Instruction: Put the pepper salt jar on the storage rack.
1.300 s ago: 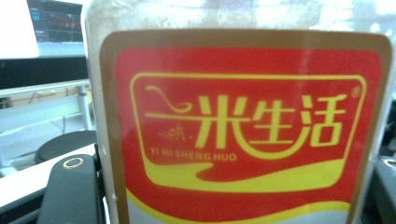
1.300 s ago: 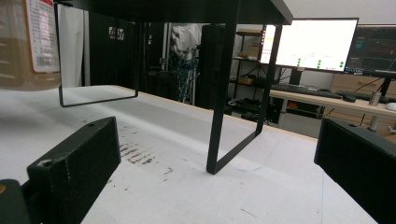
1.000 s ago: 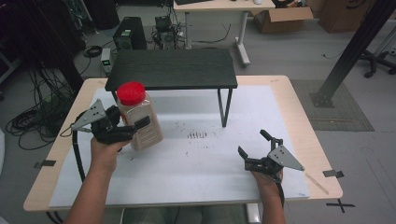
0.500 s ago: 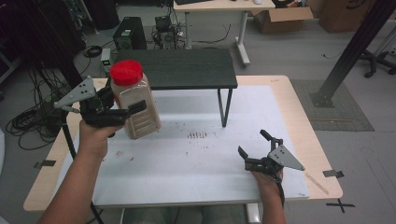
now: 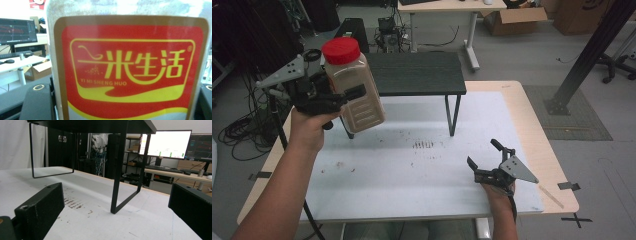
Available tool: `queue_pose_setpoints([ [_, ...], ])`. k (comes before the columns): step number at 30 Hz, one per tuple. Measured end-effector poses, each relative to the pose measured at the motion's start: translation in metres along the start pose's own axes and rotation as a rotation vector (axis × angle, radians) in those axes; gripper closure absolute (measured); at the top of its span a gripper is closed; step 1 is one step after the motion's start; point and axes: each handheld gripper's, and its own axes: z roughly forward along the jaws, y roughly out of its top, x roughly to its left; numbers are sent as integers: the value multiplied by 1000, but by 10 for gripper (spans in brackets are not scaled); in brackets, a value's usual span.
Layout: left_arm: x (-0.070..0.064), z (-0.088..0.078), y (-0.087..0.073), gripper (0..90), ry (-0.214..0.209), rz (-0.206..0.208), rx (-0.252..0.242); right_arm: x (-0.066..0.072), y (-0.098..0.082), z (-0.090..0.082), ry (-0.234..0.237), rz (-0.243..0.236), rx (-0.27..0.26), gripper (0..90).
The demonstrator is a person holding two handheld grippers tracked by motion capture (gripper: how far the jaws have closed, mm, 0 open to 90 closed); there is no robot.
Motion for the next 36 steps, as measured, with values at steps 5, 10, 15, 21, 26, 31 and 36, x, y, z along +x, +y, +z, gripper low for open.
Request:
queue_pose_setpoints([
  [5, 8, 7, 13, 252, 8, -1, -10, 0, 0, 0, 0, 1, 1, 2],
  [10, 15, 16, 23, 252, 20, 1, -8, 0, 0, 0, 0, 3, -1, 2],
  [15, 22, 24, 26, 252, 44, 1, 2, 0, 0, 0, 0, 3, -1, 2],
  [21, 32, 32, 26, 251, 74, -20, -6, 0, 0, 0, 1, 4, 0, 2],
  [26, 42, 39, 26, 251, 107, -13, 3, 0, 0, 0, 1, 7, 0, 2],
  [31, 51, 45, 29, 251, 140, 7, 7, 0, 0, 0, -1, 8, -1, 2],
  [36, 61, 52, 28, 250, 174, 12, 14, -1, 0, 0, -1, 7, -1, 1],
])
